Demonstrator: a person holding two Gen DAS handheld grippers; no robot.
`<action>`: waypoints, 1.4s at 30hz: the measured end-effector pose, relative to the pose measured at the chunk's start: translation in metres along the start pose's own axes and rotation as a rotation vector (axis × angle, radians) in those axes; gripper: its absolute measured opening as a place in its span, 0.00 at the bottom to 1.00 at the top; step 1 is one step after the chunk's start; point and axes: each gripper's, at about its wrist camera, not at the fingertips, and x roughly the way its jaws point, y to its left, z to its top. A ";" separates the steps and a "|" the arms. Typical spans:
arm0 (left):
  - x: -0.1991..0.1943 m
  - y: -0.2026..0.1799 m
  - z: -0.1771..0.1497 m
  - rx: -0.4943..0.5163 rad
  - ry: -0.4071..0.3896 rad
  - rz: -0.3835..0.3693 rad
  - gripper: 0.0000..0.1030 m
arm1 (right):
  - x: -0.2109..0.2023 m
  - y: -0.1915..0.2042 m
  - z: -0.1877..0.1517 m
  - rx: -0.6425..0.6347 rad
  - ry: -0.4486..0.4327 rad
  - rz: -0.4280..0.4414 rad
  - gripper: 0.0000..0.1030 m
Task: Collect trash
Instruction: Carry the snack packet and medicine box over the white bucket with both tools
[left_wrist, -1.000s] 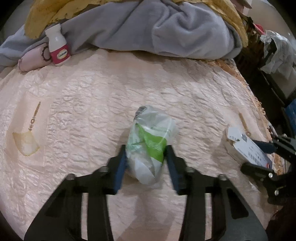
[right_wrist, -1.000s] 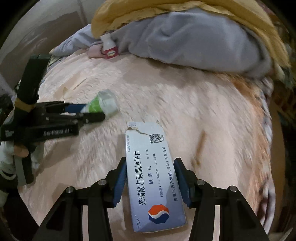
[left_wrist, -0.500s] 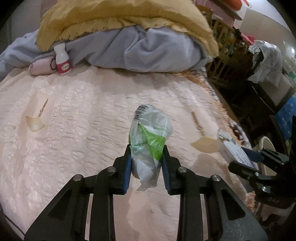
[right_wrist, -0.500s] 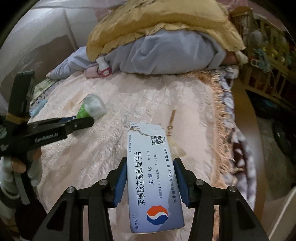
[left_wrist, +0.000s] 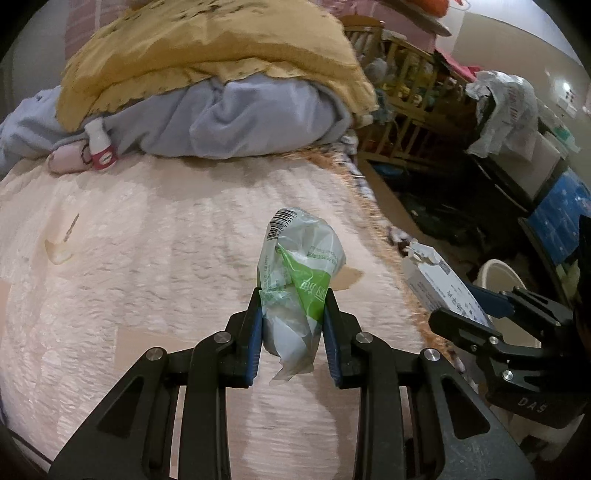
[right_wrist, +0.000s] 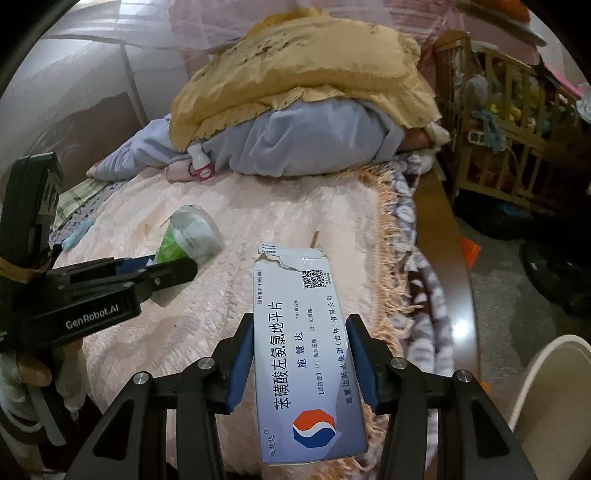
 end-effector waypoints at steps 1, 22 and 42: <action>-0.001 -0.005 0.000 0.007 -0.001 -0.003 0.26 | -0.004 -0.003 -0.001 0.004 -0.004 -0.005 0.46; 0.004 -0.120 0.007 0.162 -0.010 -0.111 0.26 | -0.077 -0.092 -0.032 0.148 -0.071 -0.136 0.46; 0.031 -0.220 0.003 0.313 0.029 -0.184 0.26 | -0.122 -0.176 -0.076 0.300 -0.080 -0.251 0.46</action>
